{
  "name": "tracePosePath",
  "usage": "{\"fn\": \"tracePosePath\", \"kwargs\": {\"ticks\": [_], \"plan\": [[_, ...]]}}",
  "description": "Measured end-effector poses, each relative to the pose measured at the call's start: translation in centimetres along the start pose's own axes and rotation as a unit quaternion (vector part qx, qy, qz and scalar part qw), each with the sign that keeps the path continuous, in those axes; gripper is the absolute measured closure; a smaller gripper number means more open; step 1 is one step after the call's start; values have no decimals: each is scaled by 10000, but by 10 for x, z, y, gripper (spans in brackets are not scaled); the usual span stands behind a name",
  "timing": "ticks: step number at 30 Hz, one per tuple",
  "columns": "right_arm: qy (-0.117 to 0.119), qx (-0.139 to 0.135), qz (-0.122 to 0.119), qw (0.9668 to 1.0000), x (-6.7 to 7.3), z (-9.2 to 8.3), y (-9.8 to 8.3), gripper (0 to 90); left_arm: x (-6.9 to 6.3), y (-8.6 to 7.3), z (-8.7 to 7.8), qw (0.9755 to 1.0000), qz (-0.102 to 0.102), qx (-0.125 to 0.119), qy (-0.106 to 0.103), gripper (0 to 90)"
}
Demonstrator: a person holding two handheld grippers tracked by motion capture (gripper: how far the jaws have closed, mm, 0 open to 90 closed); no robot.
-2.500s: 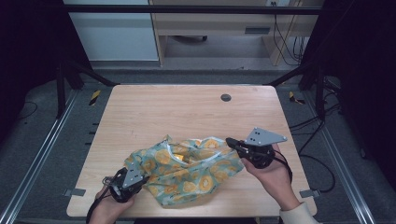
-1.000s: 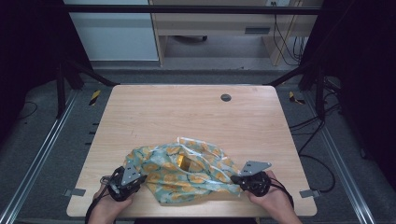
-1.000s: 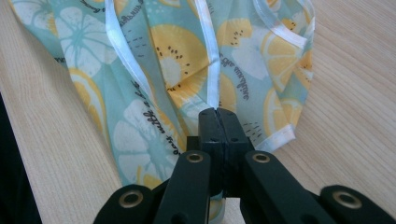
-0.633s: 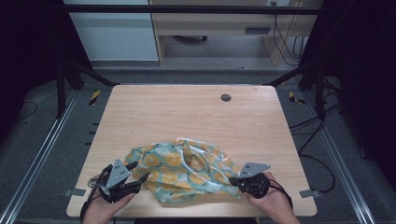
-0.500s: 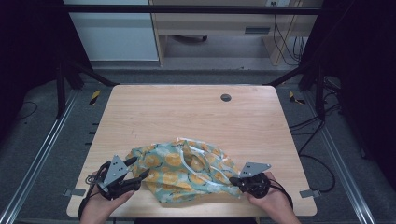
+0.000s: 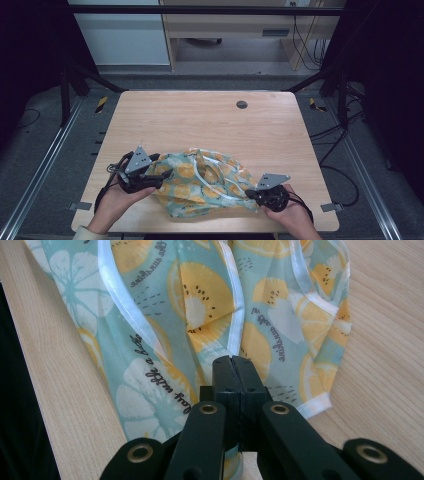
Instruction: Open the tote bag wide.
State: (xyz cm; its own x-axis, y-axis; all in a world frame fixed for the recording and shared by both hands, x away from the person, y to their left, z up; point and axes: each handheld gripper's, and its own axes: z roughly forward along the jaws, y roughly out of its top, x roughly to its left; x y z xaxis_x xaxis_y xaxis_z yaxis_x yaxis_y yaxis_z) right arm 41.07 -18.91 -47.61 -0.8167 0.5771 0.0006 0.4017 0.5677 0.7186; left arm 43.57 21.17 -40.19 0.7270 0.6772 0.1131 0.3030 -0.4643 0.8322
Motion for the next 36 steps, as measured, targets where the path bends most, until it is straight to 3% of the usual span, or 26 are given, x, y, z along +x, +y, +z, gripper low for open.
{"fn": "tracePosePath", "kwargs": {"ticks": [5, 7, 11, 14, 17, 20, 26, 30, 33, 36], "plan": [[-3, -47, 6, 10000, 0, -1, 1, 900, 2, -3, -2, 9999, 33, -69, 131, 643], [-5, -47, 11, 10000, 0, -1, 1, 900, 3, -4, -3, 9997, -55, -237, 39, 755], [-4, -109, 20, 9999, 0, -2, 1, 900, 1, -6, -9, 9992, -54, -392, 72, 882], [-19, -153, 18, 9999, -1, -3, 2, 900, -4, -10, -21, 9987, 75, -493, 49, 893], [-15, -184, 21, 9998, -1, -4, 2, 900, -10, -18, -34, 9979, 140, -633, -87, 893], [-20, -169, 15, 9999, 0, -4, 2, 900, -15, -30, -41, 9970, 330, -665, -218, 894], [-29, -128, 5, 9999, 0, -2, 2, 900, -16, -54, -37, 9970, 364, -437, -524, 897], [-16, -147, -9, 9999, 0, -4, 2, 900, -22, -60, -34, 9947, 723, -260, -677, 897], [-28, -141, 0, 9999, 0, -4, 2, 900, -27, -64, -26, 9934, 888, 36, -725, 897], [-26, -136, -33, 9999, 0, -4, 2, 900, -28, -69, -18, 9923, 1018, 300, -631, 897]]}}
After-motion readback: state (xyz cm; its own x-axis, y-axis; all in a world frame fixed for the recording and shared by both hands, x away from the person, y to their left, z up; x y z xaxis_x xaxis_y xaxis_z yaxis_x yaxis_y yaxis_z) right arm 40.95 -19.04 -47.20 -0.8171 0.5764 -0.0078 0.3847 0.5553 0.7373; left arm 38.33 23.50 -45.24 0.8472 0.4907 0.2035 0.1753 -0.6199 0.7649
